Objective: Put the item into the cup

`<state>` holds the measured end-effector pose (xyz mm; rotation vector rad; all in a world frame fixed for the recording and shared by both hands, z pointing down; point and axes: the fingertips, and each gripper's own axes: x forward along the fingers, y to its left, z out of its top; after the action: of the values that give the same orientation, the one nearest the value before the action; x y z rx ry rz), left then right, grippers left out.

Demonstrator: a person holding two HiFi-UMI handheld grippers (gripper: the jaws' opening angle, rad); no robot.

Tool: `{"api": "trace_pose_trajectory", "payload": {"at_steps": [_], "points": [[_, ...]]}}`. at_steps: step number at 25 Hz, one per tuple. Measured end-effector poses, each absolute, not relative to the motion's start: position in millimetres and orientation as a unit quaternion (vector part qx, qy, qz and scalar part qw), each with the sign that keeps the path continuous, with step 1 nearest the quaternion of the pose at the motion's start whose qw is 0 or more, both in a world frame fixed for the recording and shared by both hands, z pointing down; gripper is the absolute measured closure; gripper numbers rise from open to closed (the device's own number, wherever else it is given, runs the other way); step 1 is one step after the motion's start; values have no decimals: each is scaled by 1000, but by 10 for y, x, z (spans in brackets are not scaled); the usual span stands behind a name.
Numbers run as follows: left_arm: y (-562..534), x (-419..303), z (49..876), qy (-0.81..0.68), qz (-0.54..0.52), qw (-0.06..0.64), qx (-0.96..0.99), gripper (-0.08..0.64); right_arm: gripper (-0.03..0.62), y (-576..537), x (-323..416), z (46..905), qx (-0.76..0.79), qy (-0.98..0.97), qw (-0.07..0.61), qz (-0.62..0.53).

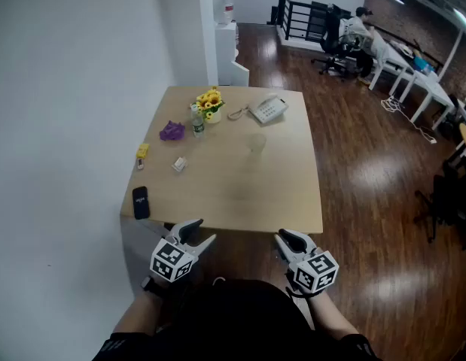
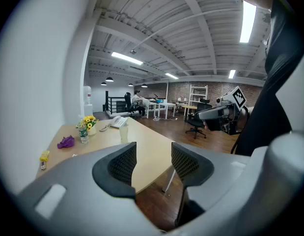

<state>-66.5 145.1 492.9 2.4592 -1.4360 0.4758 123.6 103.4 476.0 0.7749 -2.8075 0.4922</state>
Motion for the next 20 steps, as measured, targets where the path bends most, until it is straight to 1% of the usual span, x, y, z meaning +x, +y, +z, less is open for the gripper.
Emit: {"api": "trace_pose_trajectory", "payload": {"at_steps": [4, 8, 14, 20], "points": [[1363, -688, 4922, -505, 180, 107, 837, 344, 514, 1029, 1289, 4694, 254, -952, 90, 146], [1272, -771, 4927, -522, 189, 96, 826, 345, 514, 1010, 1290, 4693, 240, -958, 109, 110], [1097, -1023, 5019, -550, 219, 86, 801, 379, 514, 868, 1193, 4701, 221, -963, 112, 108], [696, -1404, 5333, -567, 270, 83, 774, 383, 514, 576, 931, 4723, 207, -965, 118, 107]]}}
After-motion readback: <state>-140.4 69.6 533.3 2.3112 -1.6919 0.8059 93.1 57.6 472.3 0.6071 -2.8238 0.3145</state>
